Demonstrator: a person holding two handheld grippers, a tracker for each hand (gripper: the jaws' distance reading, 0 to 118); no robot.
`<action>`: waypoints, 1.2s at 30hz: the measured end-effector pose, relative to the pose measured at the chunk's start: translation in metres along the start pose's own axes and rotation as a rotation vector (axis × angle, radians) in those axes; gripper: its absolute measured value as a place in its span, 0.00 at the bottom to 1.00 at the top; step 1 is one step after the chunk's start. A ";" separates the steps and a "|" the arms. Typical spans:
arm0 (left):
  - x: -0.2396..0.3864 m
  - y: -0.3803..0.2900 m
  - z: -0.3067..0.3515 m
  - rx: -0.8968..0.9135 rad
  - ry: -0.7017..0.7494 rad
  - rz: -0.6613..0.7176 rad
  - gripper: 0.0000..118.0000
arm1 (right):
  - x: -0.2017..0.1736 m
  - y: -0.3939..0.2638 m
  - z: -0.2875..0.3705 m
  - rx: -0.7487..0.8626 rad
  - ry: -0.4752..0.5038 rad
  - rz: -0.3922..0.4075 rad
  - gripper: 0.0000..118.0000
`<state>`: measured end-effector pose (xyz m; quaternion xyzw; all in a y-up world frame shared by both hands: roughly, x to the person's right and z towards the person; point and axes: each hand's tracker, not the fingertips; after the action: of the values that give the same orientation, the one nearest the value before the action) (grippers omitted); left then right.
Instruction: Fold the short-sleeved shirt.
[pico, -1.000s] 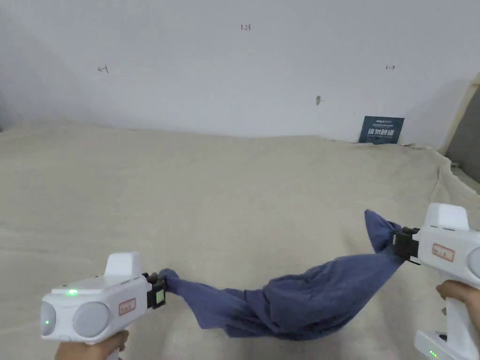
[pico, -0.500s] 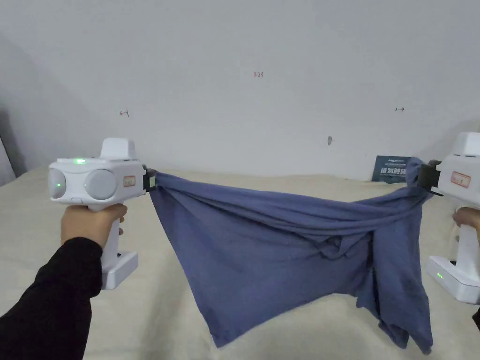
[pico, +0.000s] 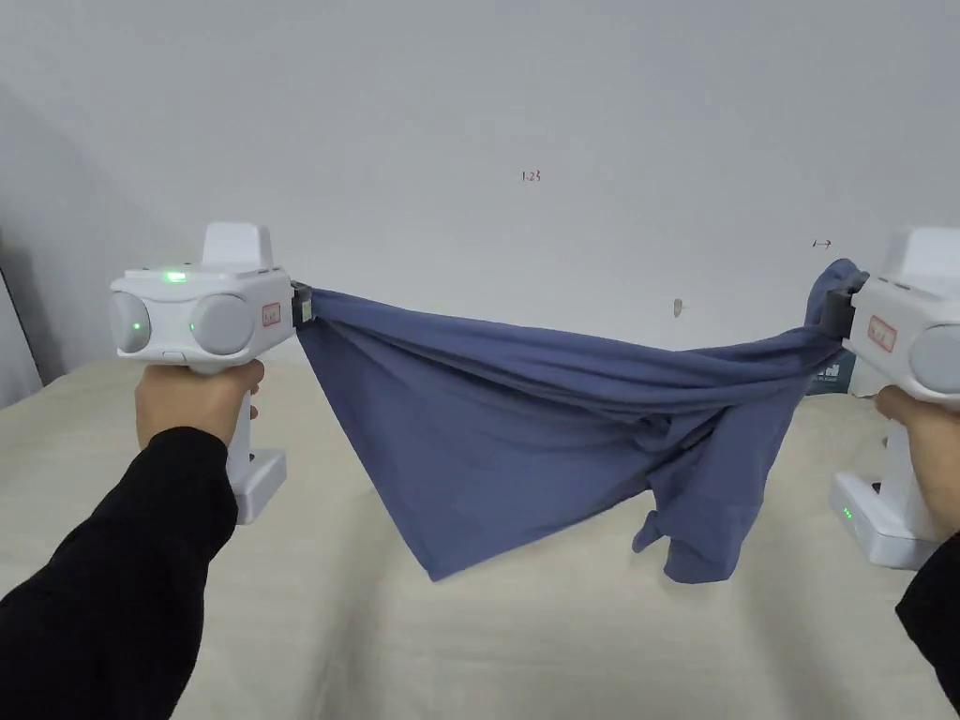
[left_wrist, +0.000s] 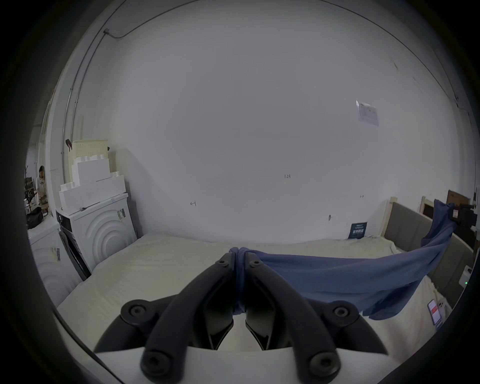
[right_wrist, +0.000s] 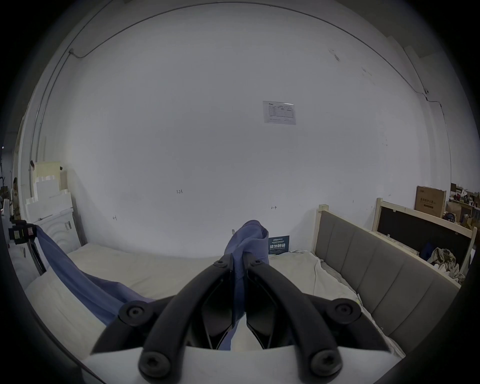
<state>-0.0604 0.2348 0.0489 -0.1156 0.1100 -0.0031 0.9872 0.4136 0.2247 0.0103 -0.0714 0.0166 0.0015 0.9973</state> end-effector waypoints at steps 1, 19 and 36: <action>0.000 -0.013 -0.003 -0.011 0.005 -0.013 0.04 | -0.004 -0.011 0.001 -0.005 -0.001 0.011 0.03; -0.029 -0.284 0.081 -0.354 -0.051 0.021 0.04 | 0.019 -0.241 0.084 -0.367 0.050 -0.087 0.03; -0.088 -0.393 0.232 -0.602 0.024 0.042 0.04 | 0.033 -0.339 0.243 -0.556 0.066 -0.209 0.03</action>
<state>-0.0887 -0.0926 0.3782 -0.4006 0.1202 0.0488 0.9070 0.4561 -0.0767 0.2974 -0.3430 0.0405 -0.0989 0.9333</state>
